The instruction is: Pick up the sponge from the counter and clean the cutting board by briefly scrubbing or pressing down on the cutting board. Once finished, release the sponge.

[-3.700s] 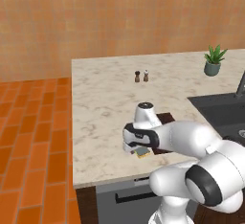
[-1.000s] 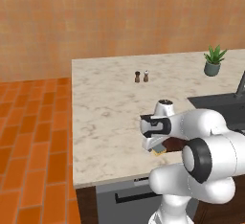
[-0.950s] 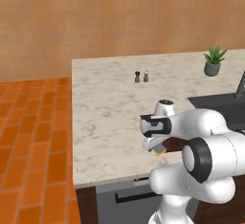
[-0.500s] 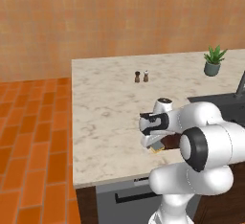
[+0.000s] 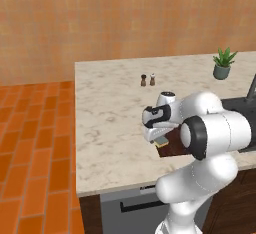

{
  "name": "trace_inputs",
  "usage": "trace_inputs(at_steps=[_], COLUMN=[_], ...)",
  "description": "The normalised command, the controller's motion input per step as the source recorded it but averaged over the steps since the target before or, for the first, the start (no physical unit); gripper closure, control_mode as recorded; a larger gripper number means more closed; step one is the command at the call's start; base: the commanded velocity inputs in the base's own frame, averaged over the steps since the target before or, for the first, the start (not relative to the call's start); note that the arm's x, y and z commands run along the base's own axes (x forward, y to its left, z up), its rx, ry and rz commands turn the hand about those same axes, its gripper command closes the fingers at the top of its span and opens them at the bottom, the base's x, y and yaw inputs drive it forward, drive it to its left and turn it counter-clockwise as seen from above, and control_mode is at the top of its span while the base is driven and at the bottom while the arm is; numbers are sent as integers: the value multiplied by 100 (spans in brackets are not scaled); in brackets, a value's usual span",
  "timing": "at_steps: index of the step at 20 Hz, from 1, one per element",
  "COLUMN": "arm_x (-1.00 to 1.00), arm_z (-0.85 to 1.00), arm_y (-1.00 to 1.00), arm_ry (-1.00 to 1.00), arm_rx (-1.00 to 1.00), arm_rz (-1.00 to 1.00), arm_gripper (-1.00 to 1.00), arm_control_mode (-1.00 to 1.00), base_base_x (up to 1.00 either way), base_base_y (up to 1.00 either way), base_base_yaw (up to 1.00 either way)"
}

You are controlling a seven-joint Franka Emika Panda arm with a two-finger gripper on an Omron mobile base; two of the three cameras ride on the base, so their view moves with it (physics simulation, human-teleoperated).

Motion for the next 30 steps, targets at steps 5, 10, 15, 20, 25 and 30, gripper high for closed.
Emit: trace_inputs(at_steps=[5, 10, 15, 20, 25, 30], arm_x=[67, 72, 66, 63, 8, 0], arm_z=[2, -1, -1, 0, -3, -17], arm_y=[-2, -10, -14, -17, -47, -61], arm_ry=[0, -3, -13, -13, -2, 0], arm_rx=[0, 0, 0, 0, 0, 0], arm_rz=[0, 0, 0, 0, -1, 0], arm_gripper=[100, 100, 100, 100, 100, 100], arm_control_mode=[-100, -100, -100, -100, -100, -100], base_base_x=[0, 0, 0, 0, 0, 0], base_base_y=[0, 0, 0, 0, 0, 0], base_base_yaw=[0, 0, 0, 0, 0, 0])
